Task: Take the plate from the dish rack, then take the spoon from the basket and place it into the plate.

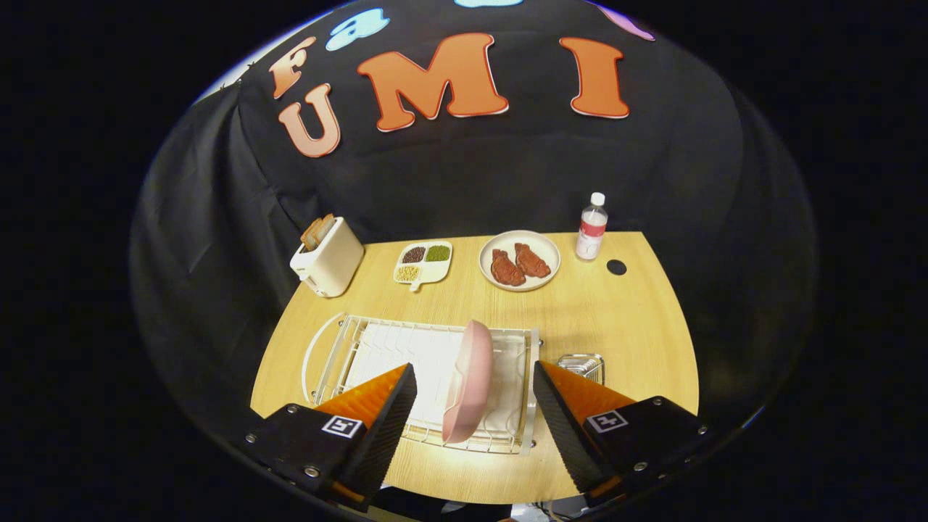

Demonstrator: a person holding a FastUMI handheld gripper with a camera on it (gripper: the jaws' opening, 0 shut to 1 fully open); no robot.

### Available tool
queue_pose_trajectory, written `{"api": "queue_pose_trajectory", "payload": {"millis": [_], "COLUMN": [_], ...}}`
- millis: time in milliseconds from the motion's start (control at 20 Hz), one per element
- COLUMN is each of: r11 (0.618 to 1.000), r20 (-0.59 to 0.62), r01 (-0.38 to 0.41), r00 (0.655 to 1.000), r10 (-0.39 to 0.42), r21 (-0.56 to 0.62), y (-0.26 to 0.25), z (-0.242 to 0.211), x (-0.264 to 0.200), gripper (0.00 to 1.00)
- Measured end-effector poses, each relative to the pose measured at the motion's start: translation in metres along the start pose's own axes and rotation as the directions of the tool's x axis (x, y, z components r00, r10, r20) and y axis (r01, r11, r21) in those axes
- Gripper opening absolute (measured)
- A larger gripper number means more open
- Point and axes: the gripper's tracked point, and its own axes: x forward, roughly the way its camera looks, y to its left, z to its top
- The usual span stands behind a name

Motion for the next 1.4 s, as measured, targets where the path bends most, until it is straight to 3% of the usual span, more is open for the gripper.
{"api": "queue_pose_trajectory", "payload": {"millis": [200, 450, 550, 700, 1100, 1200, 1250, 1400], "r11": [1.000, 0.997, 0.999, 1.000, 0.987, 0.980, 0.978, 0.975], "r20": [-0.099, -0.261, -0.305, -0.357, -0.476, -0.487, -0.492, -0.472], "r01": [-0.014, 0.004, -0.019, 0.009, 0.119, 0.165, 0.180, 0.215], "r00": [0.995, 0.965, 0.952, 0.934, 0.866, 0.850, 0.845, 0.854], "r10": [0.012, -0.023, 0.005, -0.012, -0.156, -0.201, -0.209, -0.218], "r21": [-0.019, -0.074, -0.043, -0.012, -0.109, -0.115, -0.107, -0.060], "y": [0.004, 0.001, 0.008, 0.006, -0.009, -0.018, -0.019, -0.019], "z": [-0.008, -0.033, -0.036, -0.040, -0.069, -0.072, -0.071, -0.063], "x": [0.024, 0.056, 0.064, 0.079, 0.101, 0.102, 0.101, 0.098], "gripper": [0.95, 0.90, 0.87, 0.83, 0.59, 0.46, 0.35, 0.30]}}
